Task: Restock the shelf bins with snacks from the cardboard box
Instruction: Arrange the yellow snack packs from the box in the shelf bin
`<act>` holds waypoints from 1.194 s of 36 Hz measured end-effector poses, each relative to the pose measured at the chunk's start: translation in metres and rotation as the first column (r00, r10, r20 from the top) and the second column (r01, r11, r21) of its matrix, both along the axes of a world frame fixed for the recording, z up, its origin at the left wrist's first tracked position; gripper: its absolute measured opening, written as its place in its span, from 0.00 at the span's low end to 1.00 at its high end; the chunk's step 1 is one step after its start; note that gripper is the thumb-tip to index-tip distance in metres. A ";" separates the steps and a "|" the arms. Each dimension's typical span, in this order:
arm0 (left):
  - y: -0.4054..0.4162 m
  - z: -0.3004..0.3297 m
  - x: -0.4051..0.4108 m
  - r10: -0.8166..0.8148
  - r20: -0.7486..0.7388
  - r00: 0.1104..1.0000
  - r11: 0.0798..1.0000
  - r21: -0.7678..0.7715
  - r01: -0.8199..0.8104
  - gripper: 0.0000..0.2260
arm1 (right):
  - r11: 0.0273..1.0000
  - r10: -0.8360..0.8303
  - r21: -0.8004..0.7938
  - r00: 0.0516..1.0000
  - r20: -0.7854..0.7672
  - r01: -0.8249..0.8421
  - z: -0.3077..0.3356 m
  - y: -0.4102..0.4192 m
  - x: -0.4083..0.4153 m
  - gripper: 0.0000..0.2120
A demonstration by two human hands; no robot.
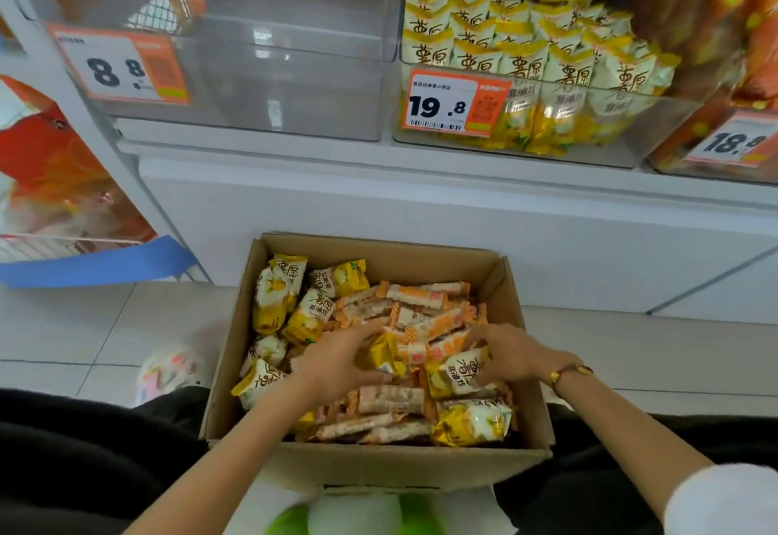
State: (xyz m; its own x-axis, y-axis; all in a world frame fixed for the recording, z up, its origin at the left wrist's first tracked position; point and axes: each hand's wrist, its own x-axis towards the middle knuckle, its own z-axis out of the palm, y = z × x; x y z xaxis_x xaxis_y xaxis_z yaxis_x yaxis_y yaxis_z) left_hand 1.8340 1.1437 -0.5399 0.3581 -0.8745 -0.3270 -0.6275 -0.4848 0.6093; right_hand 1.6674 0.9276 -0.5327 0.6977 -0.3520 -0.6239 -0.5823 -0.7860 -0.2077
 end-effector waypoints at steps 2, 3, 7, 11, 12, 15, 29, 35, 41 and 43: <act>-0.005 0.008 0.005 0.085 -0.121 0.989 0.986 -0.130 -0.101 0.28 | 0.988 -0.112 0.108 0.992 0.054 0.106 0.011 -0.006 0.009 0.31; -0.005 0.007 0.008 0.111 -0.148 0.983 0.974 -0.182 -0.138 0.26 | 0.978 -0.151 0.153 0.987 0.064 0.139 0.016 -0.009 0.012 0.30; 0.007 -0.016 0.018 0.082 -0.105 0.991 0.990 -0.102 -0.093 0.22 | 0.987 -0.081 0.143 0.996 0.023 0.077 0.020 -0.013 0.019 0.25; 0.023 -0.028 0.020 -0.085 0.044 0.995 0.984 0.163 0.077 0.24 | 0.994 -0.111 0.018 0.973 0.204 0.110 0.005 0.007 0.024 0.35; 0.023 -0.027 0.018 -0.071 0.060 0.996 0.983 0.174 0.060 0.24 | 0.985 -0.167 0.004 0.937 0.306 0.175 0.000 0.014 0.026 0.36; 0.019 -0.017 0.010 0.090 0.139 0.986 0.991 0.090 -0.103 0.17 | 0.942 -0.193 -0.137 0.832 0.520 0.305 -0.015 0.027 0.029 0.25; 0.010 -0.039 -0.023 -0.076 0.564 0.822 0.879 0.427 -0.212 0.34 | 0.934 -0.278 -0.182 0.944 0.177 0.309 -0.045 0.057 0.036 0.37; 0.015 -0.033 -0.007 0.097 0.377 0.921 0.935 0.282 -0.214 0.31 | 0.827 -0.561 0.175 0.771 0.302 0.534 -0.019 0.041 0.042 0.50; 0.002 0.009 0.008 0.367 -0.577 0.730 0.912 0.069 -0.404 0.29 | 0.395 -0.868 0.693 0.492 0.066 0.604 0.005 0.018 0.046 0.20; -0.003 0.022 0.008 0.311 -0.686 0.658 0.917 0.035 -0.397 0.27 | 0.137 -0.900 0.854 0.422 -0.104 0.503 0.014 0.018 0.043 0.16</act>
